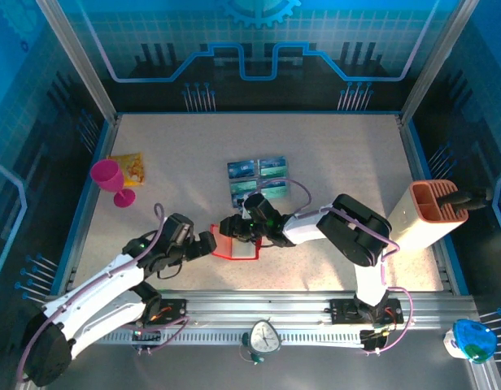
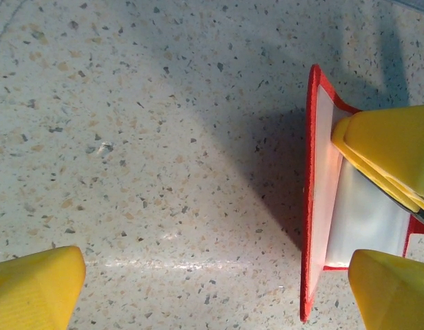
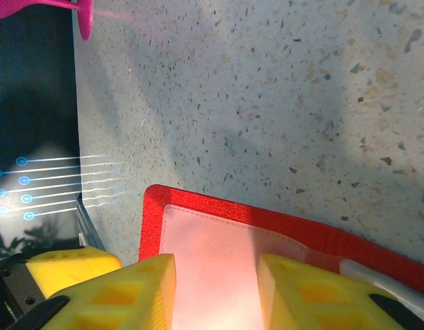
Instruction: Put the credit cards into the card holder
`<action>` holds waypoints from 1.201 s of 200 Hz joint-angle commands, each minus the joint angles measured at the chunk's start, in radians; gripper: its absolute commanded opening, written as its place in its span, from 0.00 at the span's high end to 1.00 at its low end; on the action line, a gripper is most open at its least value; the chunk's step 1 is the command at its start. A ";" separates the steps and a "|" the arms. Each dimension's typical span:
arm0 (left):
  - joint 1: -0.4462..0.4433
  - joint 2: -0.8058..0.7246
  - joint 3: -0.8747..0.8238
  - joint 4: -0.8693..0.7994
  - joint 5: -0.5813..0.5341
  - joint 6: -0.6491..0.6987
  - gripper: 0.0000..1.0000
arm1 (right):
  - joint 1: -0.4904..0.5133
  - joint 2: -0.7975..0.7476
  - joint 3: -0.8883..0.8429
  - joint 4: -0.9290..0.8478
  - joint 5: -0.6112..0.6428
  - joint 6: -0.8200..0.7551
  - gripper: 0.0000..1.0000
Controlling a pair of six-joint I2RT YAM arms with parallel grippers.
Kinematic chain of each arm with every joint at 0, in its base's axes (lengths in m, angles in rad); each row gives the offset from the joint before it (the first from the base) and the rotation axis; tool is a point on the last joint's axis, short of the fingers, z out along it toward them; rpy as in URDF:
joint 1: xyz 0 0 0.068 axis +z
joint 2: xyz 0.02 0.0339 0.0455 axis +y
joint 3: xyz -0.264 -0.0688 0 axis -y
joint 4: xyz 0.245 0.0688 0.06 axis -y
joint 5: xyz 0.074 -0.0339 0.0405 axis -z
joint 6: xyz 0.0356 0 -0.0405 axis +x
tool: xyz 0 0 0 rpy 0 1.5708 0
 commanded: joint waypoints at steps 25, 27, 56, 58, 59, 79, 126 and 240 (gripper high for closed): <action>-0.046 0.078 0.041 0.048 -0.054 0.011 0.01 | -0.004 -0.019 -0.014 -0.041 0.014 -0.011 0.62; -0.047 0.082 0.043 0.050 -0.055 0.012 0.01 | -0.005 -0.020 -0.014 -0.042 0.014 -0.011 0.62; -0.073 0.137 0.054 0.048 -0.100 0.016 0.01 | -0.009 -0.029 -0.007 -0.050 0.012 -0.013 0.62; -0.074 0.140 0.053 0.048 -0.103 0.017 0.01 | -0.009 -0.031 -0.007 -0.052 0.012 -0.014 0.63; -0.075 0.141 0.053 0.048 -0.105 0.017 0.01 | -0.010 -0.032 -0.007 -0.052 0.011 -0.014 0.63; -0.081 0.166 0.043 0.041 -0.140 0.013 0.01 | -0.019 -0.050 -0.007 -0.058 0.001 -0.019 0.62; -0.082 0.234 0.027 0.060 -0.164 0.012 0.01 | -0.061 -0.195 -0.017 -0.172 0.004 -0.105 0.60; -0.084 0.285 0.057 0.109 -0.167 0.030 0.01 | -0.093 -0.455 -0.135 -0.698 0.279 -0.408 0.41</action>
